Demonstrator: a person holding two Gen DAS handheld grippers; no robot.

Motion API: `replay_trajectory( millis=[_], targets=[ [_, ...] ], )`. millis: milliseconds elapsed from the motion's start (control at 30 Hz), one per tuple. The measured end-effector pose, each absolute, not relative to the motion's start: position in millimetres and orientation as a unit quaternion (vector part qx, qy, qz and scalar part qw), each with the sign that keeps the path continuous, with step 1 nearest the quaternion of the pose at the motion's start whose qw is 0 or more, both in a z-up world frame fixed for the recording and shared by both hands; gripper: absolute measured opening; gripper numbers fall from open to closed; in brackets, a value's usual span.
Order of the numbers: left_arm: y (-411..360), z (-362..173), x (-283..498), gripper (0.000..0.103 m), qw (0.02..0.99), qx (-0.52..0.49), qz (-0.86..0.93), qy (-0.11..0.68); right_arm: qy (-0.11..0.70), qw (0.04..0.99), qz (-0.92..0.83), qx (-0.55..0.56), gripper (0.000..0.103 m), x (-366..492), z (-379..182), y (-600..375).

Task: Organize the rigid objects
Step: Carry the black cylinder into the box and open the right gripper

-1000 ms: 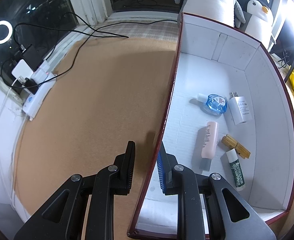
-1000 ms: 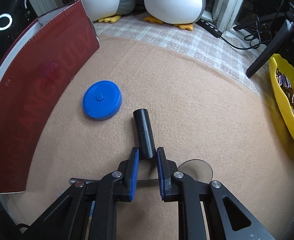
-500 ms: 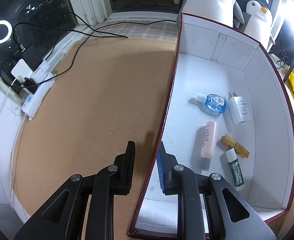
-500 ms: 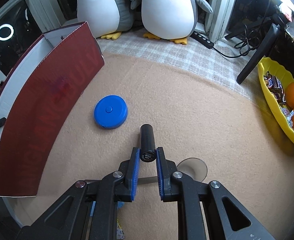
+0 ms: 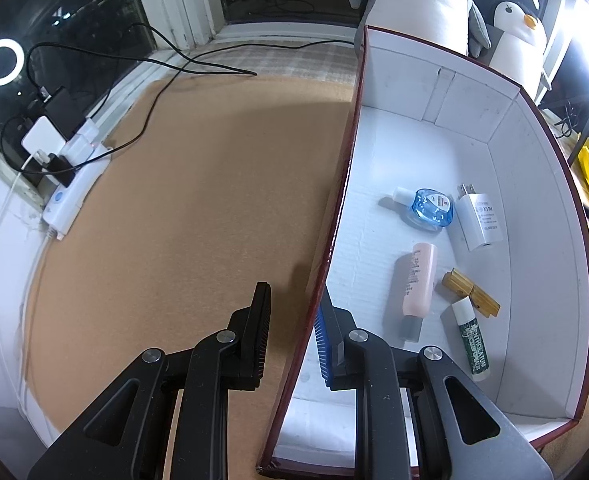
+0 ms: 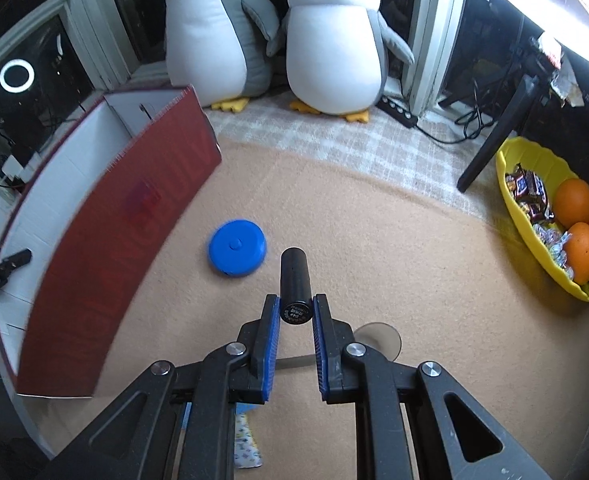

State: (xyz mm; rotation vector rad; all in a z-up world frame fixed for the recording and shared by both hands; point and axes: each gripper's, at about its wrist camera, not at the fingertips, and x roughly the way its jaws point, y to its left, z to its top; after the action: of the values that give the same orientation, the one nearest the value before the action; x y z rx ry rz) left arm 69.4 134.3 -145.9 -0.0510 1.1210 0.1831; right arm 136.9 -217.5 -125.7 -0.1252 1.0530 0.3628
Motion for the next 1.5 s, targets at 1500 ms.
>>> replay_trajectory(
  millis=[1500],
  targets=[
    [141, -147, 70, 0.021, 0.848, -0.046, 0.068, 0.524, 0.467, 0.844, 0.256, -0.065, 0.025, 188, -93, -59]
  ],
)
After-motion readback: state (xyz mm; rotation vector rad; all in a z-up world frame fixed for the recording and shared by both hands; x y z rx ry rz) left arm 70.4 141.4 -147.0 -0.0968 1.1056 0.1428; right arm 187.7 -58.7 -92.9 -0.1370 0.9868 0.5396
